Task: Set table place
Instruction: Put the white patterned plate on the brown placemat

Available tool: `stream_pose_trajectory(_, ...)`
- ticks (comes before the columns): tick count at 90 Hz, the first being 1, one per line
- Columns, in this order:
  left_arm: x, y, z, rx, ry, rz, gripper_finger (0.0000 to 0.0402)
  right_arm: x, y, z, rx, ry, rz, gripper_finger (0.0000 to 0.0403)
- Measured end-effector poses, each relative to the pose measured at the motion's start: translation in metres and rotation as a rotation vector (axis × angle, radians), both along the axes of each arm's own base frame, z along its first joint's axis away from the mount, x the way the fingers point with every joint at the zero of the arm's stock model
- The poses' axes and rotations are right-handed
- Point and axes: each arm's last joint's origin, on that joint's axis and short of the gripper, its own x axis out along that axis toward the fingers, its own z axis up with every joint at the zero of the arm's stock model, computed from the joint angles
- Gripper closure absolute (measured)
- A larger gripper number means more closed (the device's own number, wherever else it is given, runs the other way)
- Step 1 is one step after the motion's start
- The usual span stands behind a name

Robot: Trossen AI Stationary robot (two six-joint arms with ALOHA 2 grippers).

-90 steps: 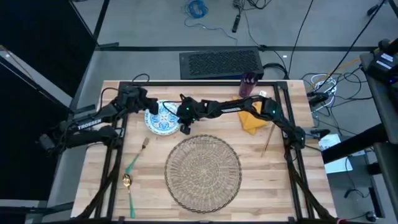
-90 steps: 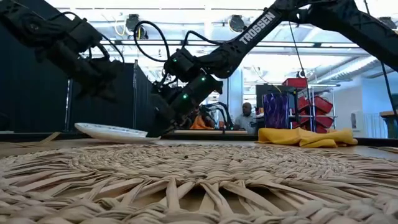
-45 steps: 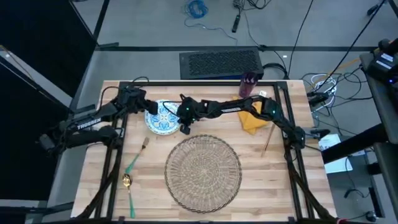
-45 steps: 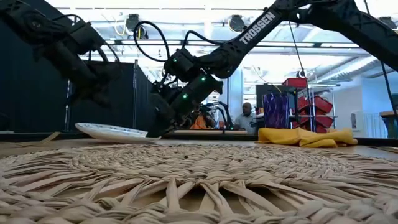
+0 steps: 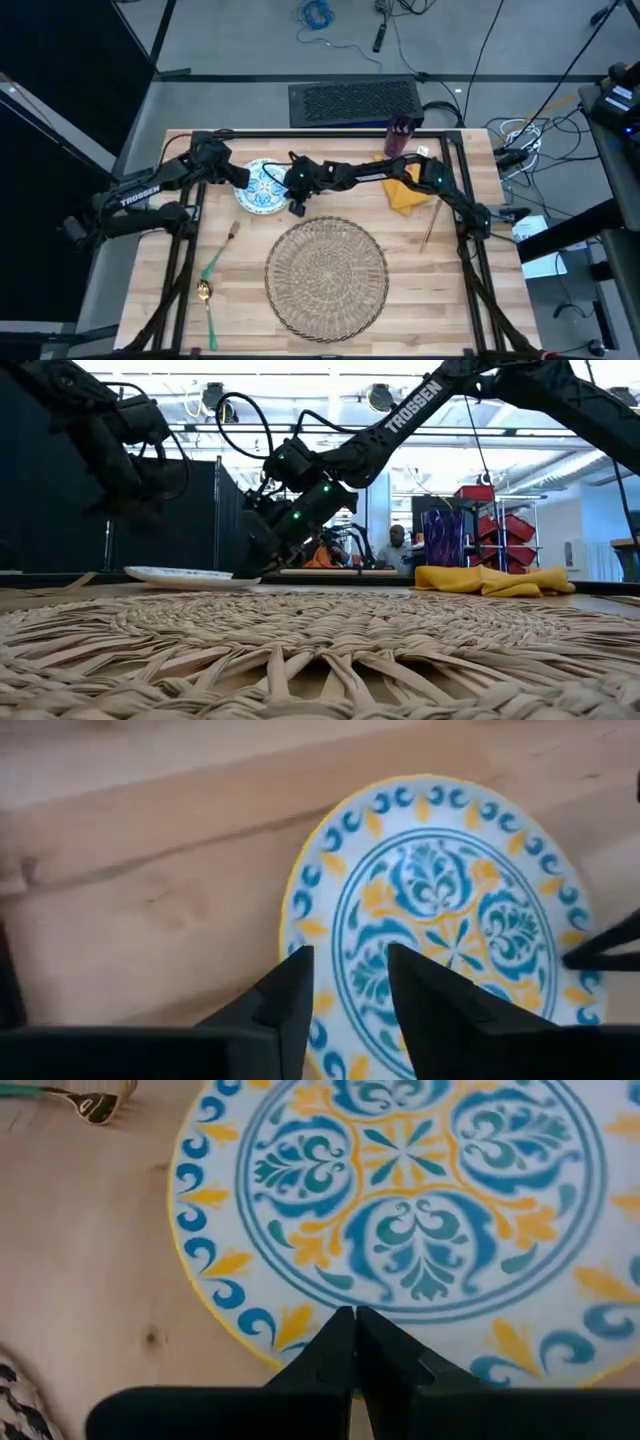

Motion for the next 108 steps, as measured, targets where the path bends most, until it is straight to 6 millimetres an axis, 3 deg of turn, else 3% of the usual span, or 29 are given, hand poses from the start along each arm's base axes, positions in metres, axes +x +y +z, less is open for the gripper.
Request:
stream_pose_trajectory(54,0.012,0.011,-0.030,-0.145,0.126,-0.012,0.0285,0.000,0.005,-0.001,0.013,0.021,0.028,0.0403)
stream_pose_trajectory(79,0.016,0.014,-0.032,-0.160,0.078,-0.060,0.0285,-0.002,0.006,-0.002,-0.003,0.037,0.053,0.0403)
stream_pose_trajectory(108,0.020,0.017,-0.032,-0.144,0.045,-0.075,0.0285,-0.009,0.011,-0.018,-0.021,0.003,0.062,0.0403)
